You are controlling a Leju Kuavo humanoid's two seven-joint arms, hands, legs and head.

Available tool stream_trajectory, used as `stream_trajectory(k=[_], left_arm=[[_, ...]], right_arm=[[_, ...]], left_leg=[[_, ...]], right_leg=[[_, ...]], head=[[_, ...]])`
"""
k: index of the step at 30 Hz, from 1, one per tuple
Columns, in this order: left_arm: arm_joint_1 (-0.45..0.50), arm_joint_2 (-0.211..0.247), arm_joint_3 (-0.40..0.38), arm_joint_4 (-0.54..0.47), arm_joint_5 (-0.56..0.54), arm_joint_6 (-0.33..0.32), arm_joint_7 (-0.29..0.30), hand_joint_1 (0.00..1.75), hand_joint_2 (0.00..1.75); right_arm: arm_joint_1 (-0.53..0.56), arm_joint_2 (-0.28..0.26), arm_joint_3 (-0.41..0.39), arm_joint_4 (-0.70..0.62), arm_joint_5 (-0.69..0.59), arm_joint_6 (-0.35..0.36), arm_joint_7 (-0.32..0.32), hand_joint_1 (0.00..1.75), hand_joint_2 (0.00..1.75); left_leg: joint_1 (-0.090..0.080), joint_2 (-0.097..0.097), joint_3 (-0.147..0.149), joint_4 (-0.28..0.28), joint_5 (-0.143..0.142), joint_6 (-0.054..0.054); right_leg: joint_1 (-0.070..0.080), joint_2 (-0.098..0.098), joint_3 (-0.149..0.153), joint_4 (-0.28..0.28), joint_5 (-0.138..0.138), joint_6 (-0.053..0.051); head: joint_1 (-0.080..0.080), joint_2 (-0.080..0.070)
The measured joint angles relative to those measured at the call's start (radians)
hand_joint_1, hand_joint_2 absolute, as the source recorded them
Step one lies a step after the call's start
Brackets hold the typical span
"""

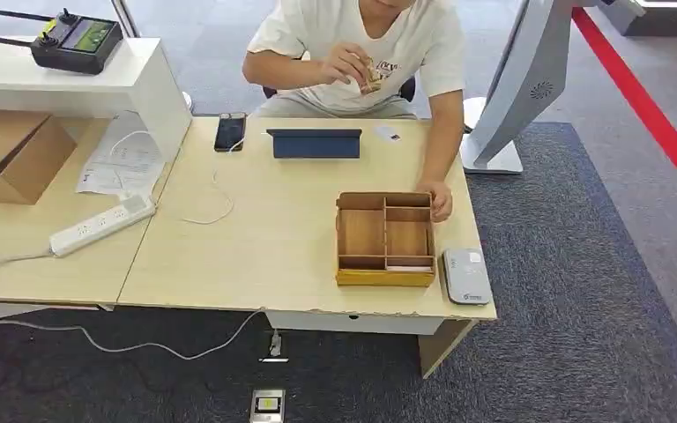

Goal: Pass the card to the sensor for recognition and then transmit it.

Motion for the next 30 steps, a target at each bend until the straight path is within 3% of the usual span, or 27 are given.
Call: stream_trajectory(k=[5,11,21,30], left_arm=[[0.000,0.004,0.000,0.000,-0.002,-0.004,0.002,0.00,0.00],[0.000,0.008,0.000,0.000,0.000,0.003,0.027,0.00,0.00],[-0.002,0.016,0.006,0.000,0.006,-0.004,0.017,0.00,0.00],[-0.002,0.016,0.006,0.000,-0.009,-0.019,0.027,0.00,0.00]], right_arm=[[0.004,-0.003,0.002,0.013,0.021,0.092,0.054,0.00,0.00],[0.005,-0.009,0.012,0.026,0.058,0.178,0.061,0.00,0.00],[0.006,-0.027,0.046,0.038,0.062,0.219,0.026,0.00,0.00],[0.012,-0.007,0.068,0.054,0.065,0.271,0.061,0.00,0.00]], left_leg=[[0.000,0.000,0.000,0.000,0.000,0.000],[0.000,0.000,0.000,0.000,0.000,0.000],[0.000,0.000,0.001,0.000,0.000,0.000],[0.000,0.000,0.001,0.000,0.000,0.000]], right_leg=[[0.000,0.000,0.000,0.000,0.000,0.000],[0.000,0.000,0.000,0.000,0.000,0.000],[0.000,0.000,0.001,0.000,0.000,0.000],[0.000,0.000,0.001,0.000,0.000,0.000]], head=[[0.000,0.000],[0.000,0.000],[0.000,0.000],[0.000,0.000]])
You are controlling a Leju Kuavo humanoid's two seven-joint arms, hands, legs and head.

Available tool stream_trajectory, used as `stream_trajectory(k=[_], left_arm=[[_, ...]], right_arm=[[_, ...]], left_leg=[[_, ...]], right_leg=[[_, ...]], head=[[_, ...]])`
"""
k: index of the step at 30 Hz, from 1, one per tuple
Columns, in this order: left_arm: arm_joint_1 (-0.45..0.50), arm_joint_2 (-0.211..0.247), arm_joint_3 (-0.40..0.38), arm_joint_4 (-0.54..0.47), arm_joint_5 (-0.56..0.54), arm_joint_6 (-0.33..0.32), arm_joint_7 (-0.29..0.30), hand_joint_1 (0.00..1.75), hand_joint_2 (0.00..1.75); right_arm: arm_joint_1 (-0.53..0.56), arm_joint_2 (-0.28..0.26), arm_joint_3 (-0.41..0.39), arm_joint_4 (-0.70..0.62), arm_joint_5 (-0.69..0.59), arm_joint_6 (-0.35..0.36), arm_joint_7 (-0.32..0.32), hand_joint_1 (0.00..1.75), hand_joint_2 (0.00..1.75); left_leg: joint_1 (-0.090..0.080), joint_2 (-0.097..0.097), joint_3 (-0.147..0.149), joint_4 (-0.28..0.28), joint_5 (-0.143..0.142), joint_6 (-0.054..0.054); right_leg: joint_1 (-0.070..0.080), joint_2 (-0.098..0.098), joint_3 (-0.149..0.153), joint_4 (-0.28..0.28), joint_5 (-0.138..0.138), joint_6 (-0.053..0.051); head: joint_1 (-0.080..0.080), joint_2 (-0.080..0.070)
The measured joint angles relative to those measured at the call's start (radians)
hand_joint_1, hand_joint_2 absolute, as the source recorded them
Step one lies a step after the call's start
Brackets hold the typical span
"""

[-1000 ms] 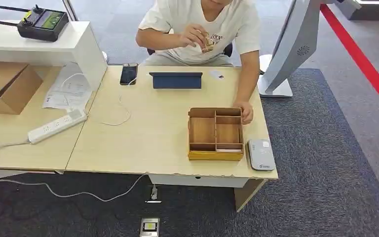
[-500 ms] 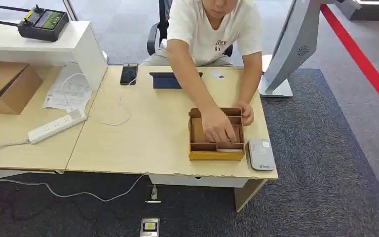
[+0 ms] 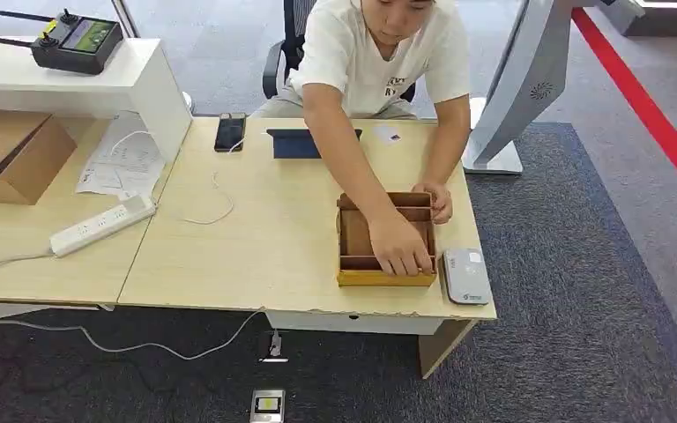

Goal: Pass the card to the sensor for recognition and then transmit it.

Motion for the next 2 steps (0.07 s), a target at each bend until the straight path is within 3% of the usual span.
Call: stream_trajectory(k=[2], left_arm=[[0.000,0.000,0.000,0.000,-0.001,0.000,-0.003,0.00,0.00]], right_arm=[[0.001,0.002,0.001,0.003,0.000,0.001,-0.002,0.00,0.00]], left_leg=[[0.000,0.000,0.000,0.000,0.000,0.000]], right_leg=[[0.000,0.000,0.000,0.000,0.000,0.000]], head=[[0.000,0.000]])
